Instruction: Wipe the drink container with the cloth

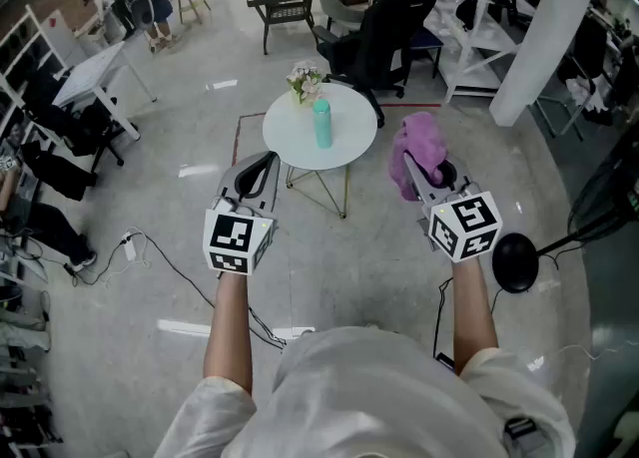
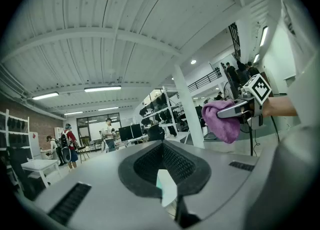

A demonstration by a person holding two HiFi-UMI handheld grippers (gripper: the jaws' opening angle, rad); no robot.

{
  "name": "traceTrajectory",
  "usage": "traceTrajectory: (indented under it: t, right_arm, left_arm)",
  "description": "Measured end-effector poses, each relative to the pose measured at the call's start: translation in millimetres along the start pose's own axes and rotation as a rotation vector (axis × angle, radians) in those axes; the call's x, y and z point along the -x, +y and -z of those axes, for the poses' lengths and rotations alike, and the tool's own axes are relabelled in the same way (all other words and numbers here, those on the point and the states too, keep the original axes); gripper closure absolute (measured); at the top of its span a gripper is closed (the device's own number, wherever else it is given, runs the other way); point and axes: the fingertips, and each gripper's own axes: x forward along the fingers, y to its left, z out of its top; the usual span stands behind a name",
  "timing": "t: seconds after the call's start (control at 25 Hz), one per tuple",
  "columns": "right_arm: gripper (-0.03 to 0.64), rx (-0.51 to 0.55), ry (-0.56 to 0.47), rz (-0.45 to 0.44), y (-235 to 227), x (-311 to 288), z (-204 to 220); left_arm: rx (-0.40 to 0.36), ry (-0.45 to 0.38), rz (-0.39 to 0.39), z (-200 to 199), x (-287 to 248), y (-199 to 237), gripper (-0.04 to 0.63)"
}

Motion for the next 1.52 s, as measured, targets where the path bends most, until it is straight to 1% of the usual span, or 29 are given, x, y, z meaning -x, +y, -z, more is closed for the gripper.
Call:
traceTrajectory:
  t: [0.24,0.36,0.48,0.6,0.68,0.76,0.88,1.04,1.16,1.32,1.44,1.52]
  right_arm:
    - [0.514,-0.001,-0.016,-0.006,-23,10,7]
    - [0.511,-0.003,-0.025,-0.021,-38,17,10]
    - [0.512,0.010,-0.013,-0.042,-53,22,18]
    - [0.514,0.033,-0.002,-0.076,-64,20,23]
    - [0.514,0.033,-0.003,-0.090,-70,18,25]
    - [0.515,0.026,-0.006,-0.093,-78,13,28]
    - [0.515,0.015,-0.007,-0.079,-91,-4,36]
    - [0.515,-0.041,-0.002,-0.071,-107,-39,44]
    - [0.517,-0.052,0.012,-0.053,-121,-75,44]
    - [0.517,-0.033,0.042,-0.046,-132,-137,37]
    - [0.518,-0.047,0.061,-0.032,-138,-189,31]
    - [0.518,-0.054,0.076,-0.016,-146,-226,30]
  left_arm:
    - [-0.014,0.010,-0.004,-4,-16,-26,0.578]
    - [-0.014,0.016,-0.025,-8,-23,-42,0.578]
    - [-0.012,0.023,-0.050,-8,-30,-56,0.578]
    - [-0.003,0.039,-0.071,-7,-37,-61,0.578]
    - [-0.010,0.051,-0.065,-6,-44,-65,0.578]
    - [-0.019,0.058,-0.058,-4,-55,-65,0.578]
    - [-0.010,0.062,-0.049,7,-76,-59,0.578]
    - [0.001,0.066,-0.028,24,-114,-34,0.578]
    - [0.014,0.058,-0.009,30,-151,-6,0.578]
    - [0.010,0.044,0.033,34,-206,40,0.578]
    - [-0.002,0.048,0.082,44,-247,77,0.578]
    - [0.009,0.057,0.108,55,-276,101,0.578]
